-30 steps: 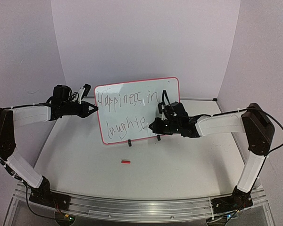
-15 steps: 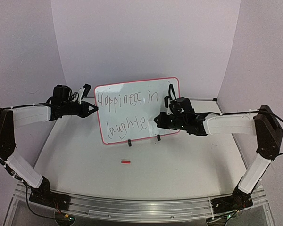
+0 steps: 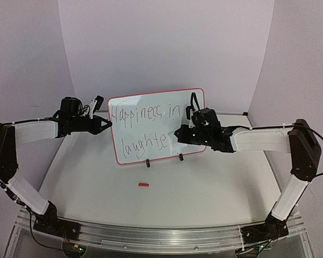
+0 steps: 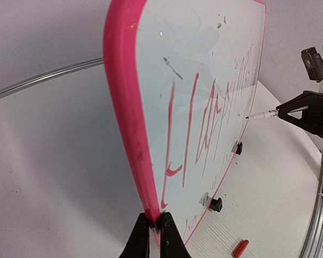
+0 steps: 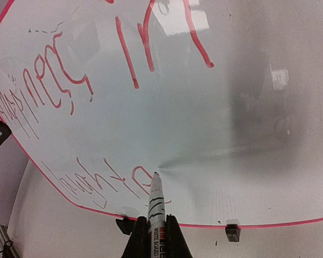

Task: Write a sentence on the whiteboard
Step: Write a sentence on the whiteboard, then place the whiteboard at the center of the board, then pick up the pen cap from the center of the board.

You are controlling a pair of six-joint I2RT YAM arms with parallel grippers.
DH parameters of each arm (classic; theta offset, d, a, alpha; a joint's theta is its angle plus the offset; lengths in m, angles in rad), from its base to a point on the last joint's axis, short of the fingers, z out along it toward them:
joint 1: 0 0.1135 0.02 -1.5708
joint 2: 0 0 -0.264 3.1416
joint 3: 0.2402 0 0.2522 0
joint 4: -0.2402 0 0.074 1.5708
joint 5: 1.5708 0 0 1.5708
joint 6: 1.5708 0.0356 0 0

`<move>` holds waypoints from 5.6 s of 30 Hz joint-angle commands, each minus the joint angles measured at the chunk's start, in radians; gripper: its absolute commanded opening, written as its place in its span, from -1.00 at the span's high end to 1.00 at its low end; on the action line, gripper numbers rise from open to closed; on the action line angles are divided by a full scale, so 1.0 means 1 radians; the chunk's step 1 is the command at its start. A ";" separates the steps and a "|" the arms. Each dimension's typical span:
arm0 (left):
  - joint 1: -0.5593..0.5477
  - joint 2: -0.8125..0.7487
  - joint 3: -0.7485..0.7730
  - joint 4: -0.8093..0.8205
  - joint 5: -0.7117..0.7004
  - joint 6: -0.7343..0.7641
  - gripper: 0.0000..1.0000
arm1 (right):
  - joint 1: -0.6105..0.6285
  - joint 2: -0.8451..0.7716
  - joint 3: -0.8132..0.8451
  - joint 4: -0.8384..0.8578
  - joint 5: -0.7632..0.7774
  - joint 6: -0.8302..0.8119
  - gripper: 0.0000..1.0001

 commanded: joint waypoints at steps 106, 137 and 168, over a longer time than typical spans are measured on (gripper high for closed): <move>-0.001 -0.014 0.032 -0.018 -0.043 0.059 1.00 | -0.024 -0.009 -0.071 0.004 0.064 0.051 1.00; -0.001 -0.032 0.003 0.008 -0.047 0.040 0.55 | -0.024 -0.184 -0.211 0.129 -0.132 -0.071 1.00; -0.485 -0.515 -0.331 -0.200 -0.396 -0.134 -0.46 | -0.124 -0.375 -0.275 -0.154 -0.717 -0.030 1.00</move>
